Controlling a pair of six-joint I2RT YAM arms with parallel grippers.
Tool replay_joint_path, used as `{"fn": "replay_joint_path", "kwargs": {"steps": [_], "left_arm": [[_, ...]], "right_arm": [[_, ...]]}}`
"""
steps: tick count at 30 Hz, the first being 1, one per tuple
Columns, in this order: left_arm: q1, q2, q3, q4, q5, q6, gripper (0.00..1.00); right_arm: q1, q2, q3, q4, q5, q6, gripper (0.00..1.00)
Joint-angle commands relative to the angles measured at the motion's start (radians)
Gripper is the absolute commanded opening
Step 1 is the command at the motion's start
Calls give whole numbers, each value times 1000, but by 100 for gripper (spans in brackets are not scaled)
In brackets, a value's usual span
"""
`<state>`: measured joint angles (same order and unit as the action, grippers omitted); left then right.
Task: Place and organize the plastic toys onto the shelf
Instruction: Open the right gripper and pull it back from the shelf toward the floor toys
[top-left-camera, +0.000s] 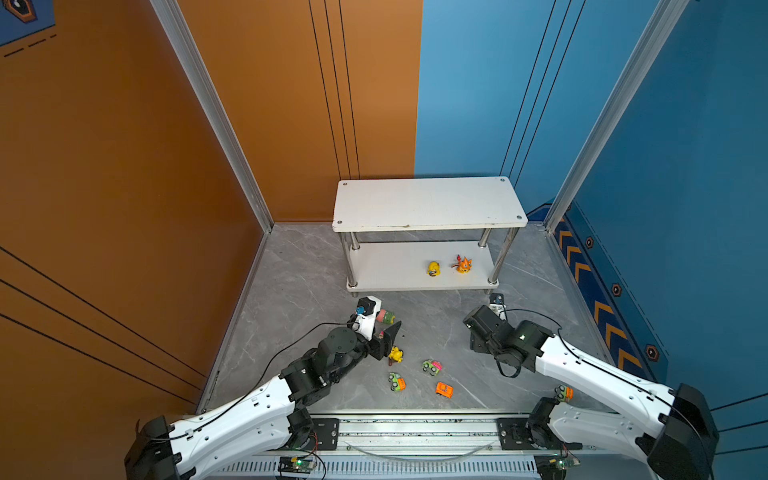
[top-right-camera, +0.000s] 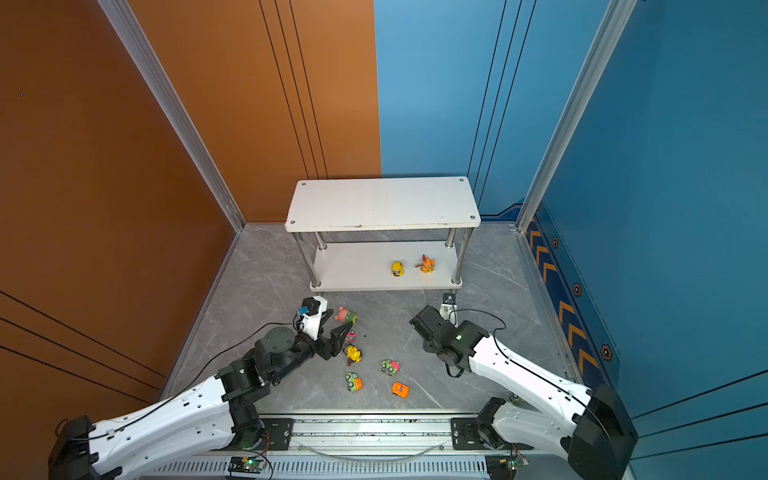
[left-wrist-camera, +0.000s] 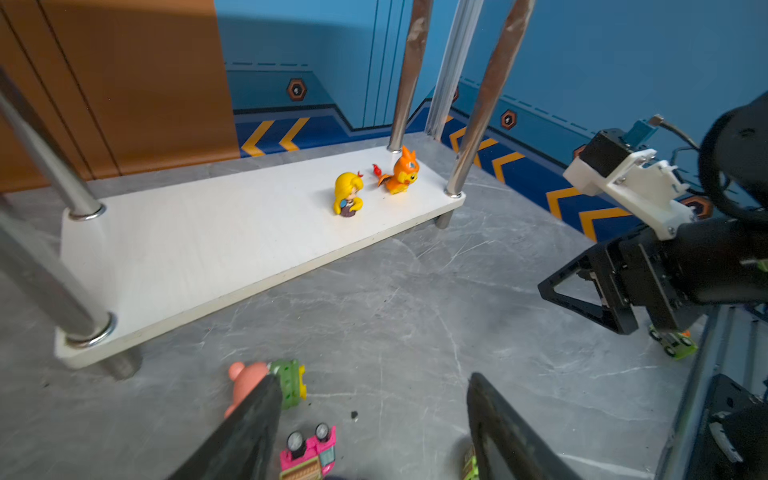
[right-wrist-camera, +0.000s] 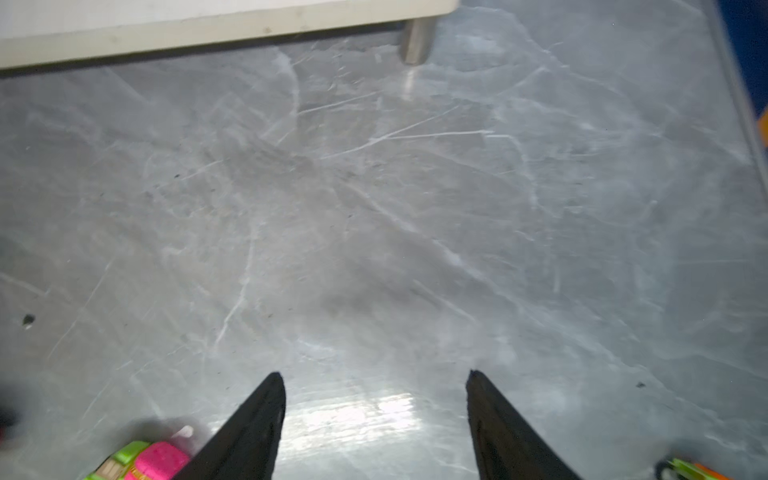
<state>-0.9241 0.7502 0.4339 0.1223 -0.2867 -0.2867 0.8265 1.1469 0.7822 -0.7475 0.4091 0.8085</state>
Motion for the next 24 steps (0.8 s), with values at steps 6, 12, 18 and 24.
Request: {"fn": "replay_joint_path", "kwargs": {"steps": [6,12,18,24], "left_arm": [[3,-311,-71,-427,-236,-282,64],[30,-309,-96,-520,-251,-401,53],[76,-219,-114,-511,-216,-489,67],[116,-180,-154,-414,-113,-545,72]], "right_arm": [[252,392,292,238,-138,-305,30],[313,593,411,309,-258,-353,2],[316,645,394,329,-286,-350,0],[337,616,338,342,-287,-333,0]]}}
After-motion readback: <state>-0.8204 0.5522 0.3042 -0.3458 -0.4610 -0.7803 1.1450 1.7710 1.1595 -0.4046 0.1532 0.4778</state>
